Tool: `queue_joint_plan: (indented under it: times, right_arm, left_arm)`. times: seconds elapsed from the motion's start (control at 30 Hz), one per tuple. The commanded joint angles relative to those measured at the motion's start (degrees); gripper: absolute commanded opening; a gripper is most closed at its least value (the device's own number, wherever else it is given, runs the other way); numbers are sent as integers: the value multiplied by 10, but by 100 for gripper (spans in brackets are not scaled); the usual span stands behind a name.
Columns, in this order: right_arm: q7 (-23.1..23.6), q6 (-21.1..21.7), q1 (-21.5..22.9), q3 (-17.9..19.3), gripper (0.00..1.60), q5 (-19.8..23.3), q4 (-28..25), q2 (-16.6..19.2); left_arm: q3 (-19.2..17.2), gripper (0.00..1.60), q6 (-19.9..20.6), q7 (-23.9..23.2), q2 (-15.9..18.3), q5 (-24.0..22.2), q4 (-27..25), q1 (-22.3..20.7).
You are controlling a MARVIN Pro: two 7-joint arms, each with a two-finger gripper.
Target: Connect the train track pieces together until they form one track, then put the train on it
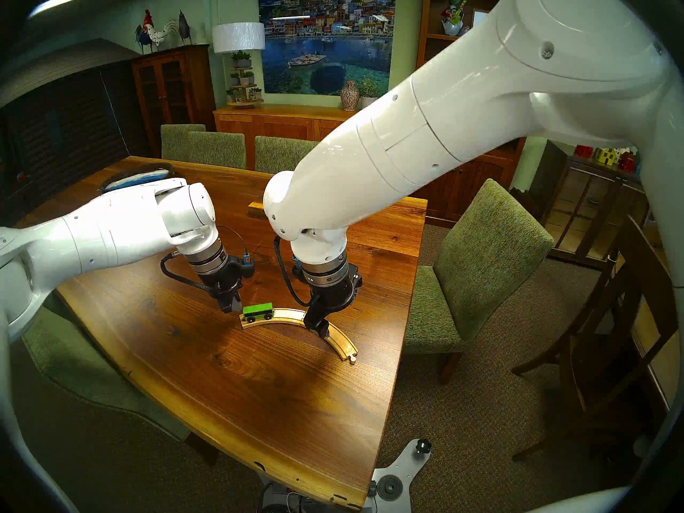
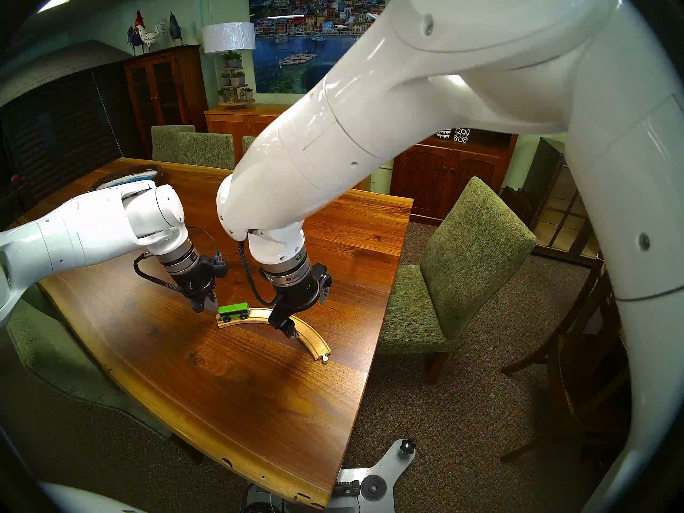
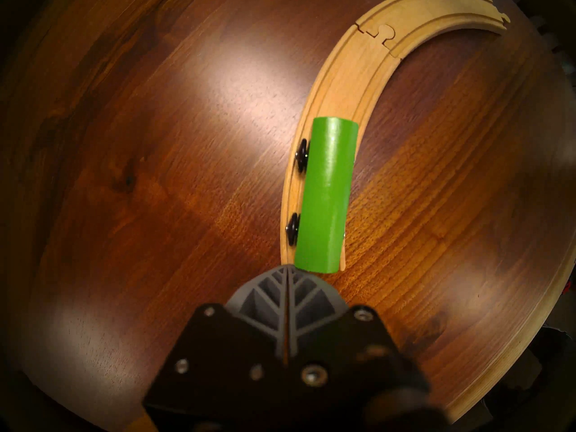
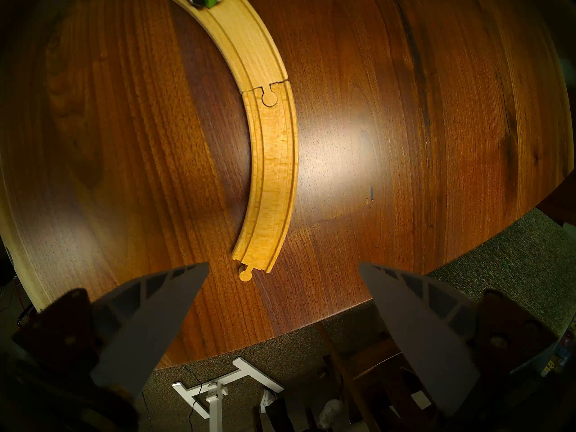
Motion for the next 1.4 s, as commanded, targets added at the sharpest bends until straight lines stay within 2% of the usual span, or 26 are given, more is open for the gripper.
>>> queue_joint_plan:
  times: [0.0,0.83,1.37]
  right_arm:
    - [0,0,13,2,160,-1,5,7]
    - [0,0,13,2,160,-1,5,7]
    - [-1,0,13,3,160,-1,5,8]
  left_arm:
    - [-12,0,-1,-3,-22,1,11,-21]
    - [-20,0,0,-16,-75,-3,50,-27]
    - [-24,0,-4,-21,-113,-14,72,-17]
